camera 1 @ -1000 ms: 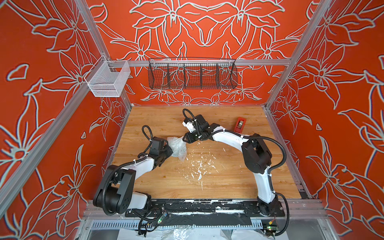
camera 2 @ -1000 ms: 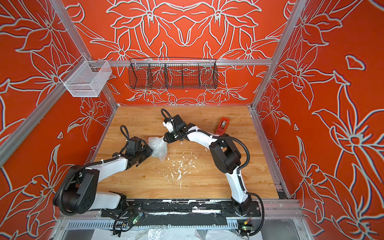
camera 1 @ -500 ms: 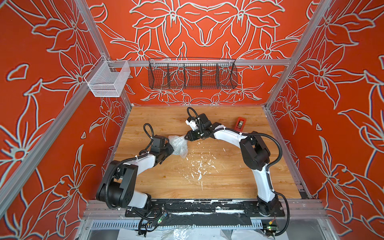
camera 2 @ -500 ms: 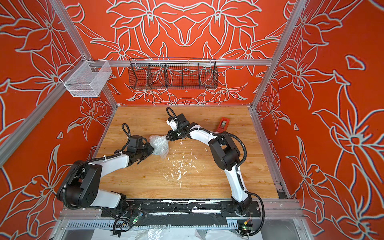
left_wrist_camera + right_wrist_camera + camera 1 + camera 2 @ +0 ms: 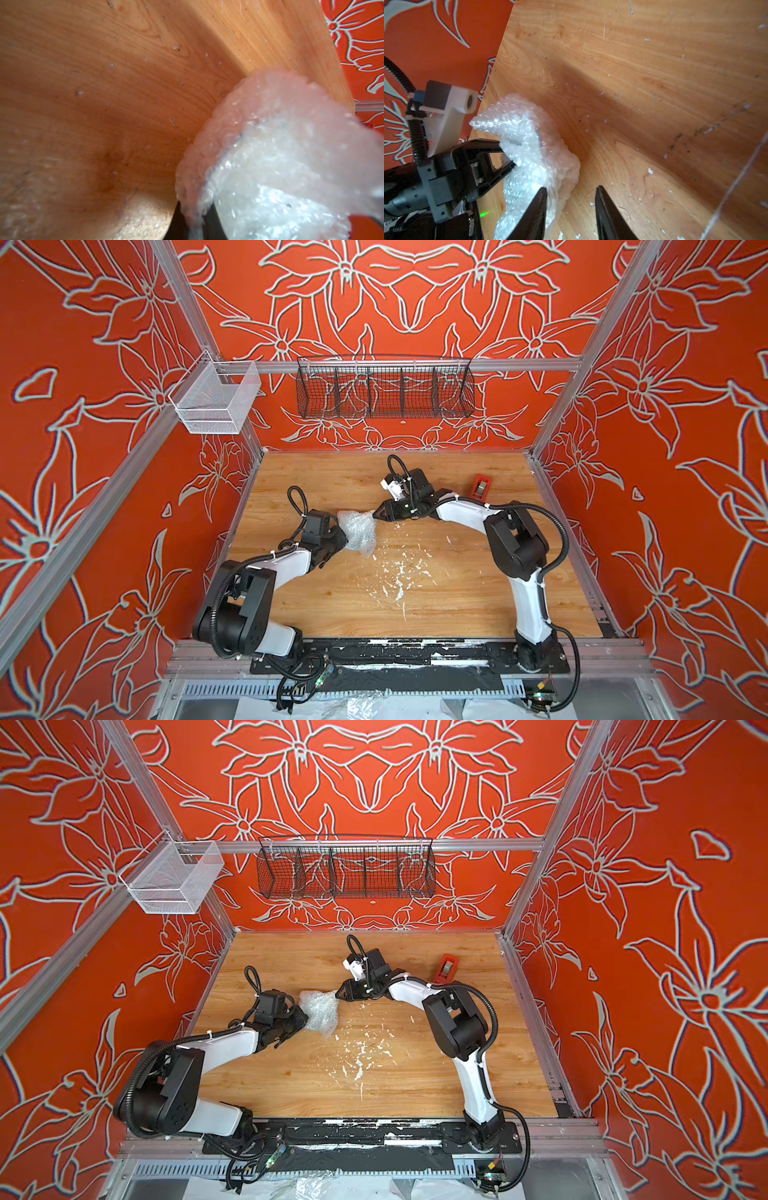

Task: Wrap bowls in bubble wrap
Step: Wrap the bowl in bubble wrap, then tear off the tape using the Tape Cutter.

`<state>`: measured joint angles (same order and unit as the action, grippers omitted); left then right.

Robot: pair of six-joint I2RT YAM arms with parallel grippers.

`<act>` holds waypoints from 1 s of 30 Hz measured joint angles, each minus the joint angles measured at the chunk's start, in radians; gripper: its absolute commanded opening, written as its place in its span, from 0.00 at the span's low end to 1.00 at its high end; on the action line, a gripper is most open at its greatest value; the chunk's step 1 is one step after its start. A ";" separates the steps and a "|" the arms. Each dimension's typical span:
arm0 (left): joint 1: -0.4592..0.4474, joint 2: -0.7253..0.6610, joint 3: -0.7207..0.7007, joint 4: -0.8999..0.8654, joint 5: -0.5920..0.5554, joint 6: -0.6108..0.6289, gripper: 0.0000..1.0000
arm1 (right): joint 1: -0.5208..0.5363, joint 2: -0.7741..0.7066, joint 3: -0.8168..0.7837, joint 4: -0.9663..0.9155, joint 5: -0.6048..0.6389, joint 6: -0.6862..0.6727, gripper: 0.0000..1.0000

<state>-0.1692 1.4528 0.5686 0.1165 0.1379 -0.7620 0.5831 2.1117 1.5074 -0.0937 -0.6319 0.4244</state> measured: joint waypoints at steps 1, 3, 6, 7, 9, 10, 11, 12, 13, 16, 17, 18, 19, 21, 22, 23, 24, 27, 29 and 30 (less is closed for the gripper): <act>0.000 0.000 0.000 0.000 0.000 0.000 0.04 | -0.001 -0.005 -0.002 0.000 0.002 0.001 0.40; 0.000 0.000 0.000 -0.001 0.000 0.000 0.04 | -0.004 -0.022 -0.016 0.002 0.007 0.004 0.41; 0.000 0.000 0.000 -0.003 0.000 0.000 0.04 | -0.011 -0.056 -0.052 0.009 0.008 0.011 0.42; 0.000 -0.001 0.000 -0.003 0.000 0.001 0.03 | -0.014 -0.069 -0.064 0.012 0.008 0.014 0.42; 0.000 0.000 0.002 -0.006 0.001 0.003 0.03 | -0.019 -0.089 -0.078 0.017 0.010 0.017 0.42; 0.000 -0.001 0.003 -0.007 0.001 0.003 0.03 | -0.021 -0.095 -0.080 0.018 0.011 0.018 0.42; 0.000 -0.001 0.003 -0.008 0.001 0.004 0.03 | -0.023 -0.100 -0.082 0.020 0.013 0.019 0.42; 0.000 -0.001 0.005 -0.011 0.001 0.004 0.03 | -0.024 -0.105 -0.082 0.023 0.014 0.021 0.42; 0.000 0.000 0.006 -0.014 0.001 0.004 0.03 | -0.026 -0.109 -0.082 0.024 0.014 0.021 0.42; 0.000 -0.001 0.008 -0.018 0.002 0.005 0.03 | -0.028 -0.126 -0.094 0.028 0.015 0.023 0.42; 0.000 0.000 0.008 -0.019 0.002 0.005 0.03 | -0.031 -0.134 -0.101 0.027 0.019 0.023 0.42; 0.000 0.000 0.008 -0.020 0.003 0.005 0.03 | -0.032 -0.143 -0.110 0.026 0.022 0.023 0.42; 0.000 0.000 0.010 -0.022 0.003 0.007 0.03 | -0.035 -0.159 -0.126 0.024 0.026 0.023 0.42; 0.000 0.000 0.012 -0.027 0.003 0.008 0.03 | -0.048 -0.197 -0.159 0.017 0.048 0.024 0.42; 0.000 -0.001 0.013 -0.029 0.003 0.010 0.03 | -0.058 -0.218 -0.172 0.006 0.064 0.024 0.42; 0.000 -0.001 0.013 -0.031 0.003 0.011 0.03 | -0.073 -0.244 -0.187 -0.009 0.084 0.026 0.42; 0.000 -0.002 0.013 -0.032 0.004 0.013 0.03 | -0.094 -0.275 -0.201 -0.025 0.109 0.029 0.42; 0.000 -0.005 0.016 -0.045 0.007 0.023 0.03 | -0.180 -0.376 -0.260 -0.051 0.183 0.051 0.42; 0.000 -0.008 0.021 -0.060 0.010 0.034 0.04 | -0.254 -0.446 -0.312 -0.055 0.229 0.071 0.42; 0.000 -0.011 0.021 -0.066 0.012 0.040 0.04 | -0.293 -0.476 -0.340 -0.058 0.249 0.084 0.42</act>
<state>-0.1692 1.4418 0.5896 0.0509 0.1501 -0.7219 0.2901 1.6352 1.1675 -0.1516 -0.3824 0.5083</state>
